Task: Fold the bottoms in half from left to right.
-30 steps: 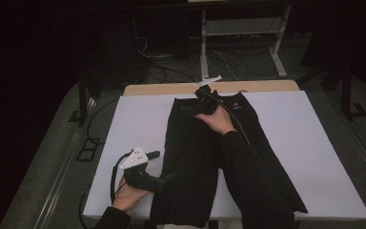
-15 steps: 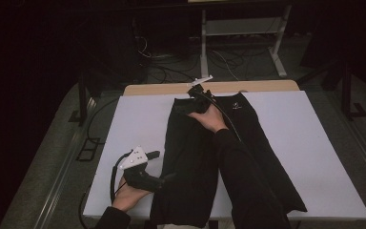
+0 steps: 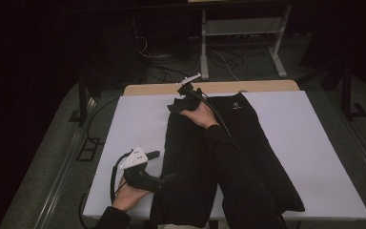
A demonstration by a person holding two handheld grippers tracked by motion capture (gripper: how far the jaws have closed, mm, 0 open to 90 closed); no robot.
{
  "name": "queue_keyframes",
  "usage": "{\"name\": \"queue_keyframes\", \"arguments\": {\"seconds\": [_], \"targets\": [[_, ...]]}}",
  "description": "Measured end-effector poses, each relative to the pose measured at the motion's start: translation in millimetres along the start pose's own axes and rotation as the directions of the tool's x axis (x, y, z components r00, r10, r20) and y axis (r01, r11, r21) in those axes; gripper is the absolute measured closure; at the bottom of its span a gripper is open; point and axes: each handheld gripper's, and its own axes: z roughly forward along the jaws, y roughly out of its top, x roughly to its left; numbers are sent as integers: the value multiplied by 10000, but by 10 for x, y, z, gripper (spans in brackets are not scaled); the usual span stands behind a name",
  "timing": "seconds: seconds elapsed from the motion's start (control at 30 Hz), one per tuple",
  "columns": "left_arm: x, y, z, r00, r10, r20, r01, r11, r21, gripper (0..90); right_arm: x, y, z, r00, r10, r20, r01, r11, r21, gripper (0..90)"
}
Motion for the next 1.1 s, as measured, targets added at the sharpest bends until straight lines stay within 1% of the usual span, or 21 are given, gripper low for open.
{"name": "queue_keyframes", "arguments": {"seconds": [0.1,0.23,0.43,0.5,0.6,0.63,0.7,0.73,0.83,0.9,0.97,1.03,1.1], "targets": [[1,0,-1,10000,-1,16,1,10000,-12,0,33,45,53,9999,-147,-79,147,9999,-8,0],[5,0,-7,10000,-14,30,14,10000,-34,0,47,78,131,9999,-147,-30,148,9998,137,0],[8,8,3,10000,3,0,-3,10000,-63,0,42,85,250,10000,49,20,-49,9999,124,0],[11,7,5,10000,10,21,-10,10000,-48,0,23,68,294,9998,188,-26,-188,9996,188,31],[16,7,-1,10000,0,47,0,10000,-84,0,-5,37,368,9990,434,117,-437,9986,313,46],[19,7,-2,10000,-1,60,1,10000,-83,0,-15,31,383,9989,449,121,-453,9983,366,58],[21,6,-2,10000,-1,73,1,10000,-88,0,-26,17,421,9980,622,106,-626,9970,448,70],[22,7,-2,10000,-1,81,2,10000,-87,0,-33,9,439,9982,586,117,-591,9972,467,79],[21,9,2,10000,8,97,-7,10000,-98,0,-32,-3,475,9981,561,240,-573,9969,548,118],[21,10,5,9999,19,104,-18,10000,-96,0,-29,-3,488,9978,505,438,-531,9967,606,137],[21,11,7,9999,24,110,-23,10000,-95,0,-24,-4,498,9961,564,676,-608,9960,658,154],[22,12,8,9999,23,113,-22,10000,-96,0,-33,-11,504,9958,541,744,-596,9955,734,195],[23,12,9,9999,31,118,-30,10000,-91,0,-33,-18,513,9941,607,896,-680,9945,802,231]]}}
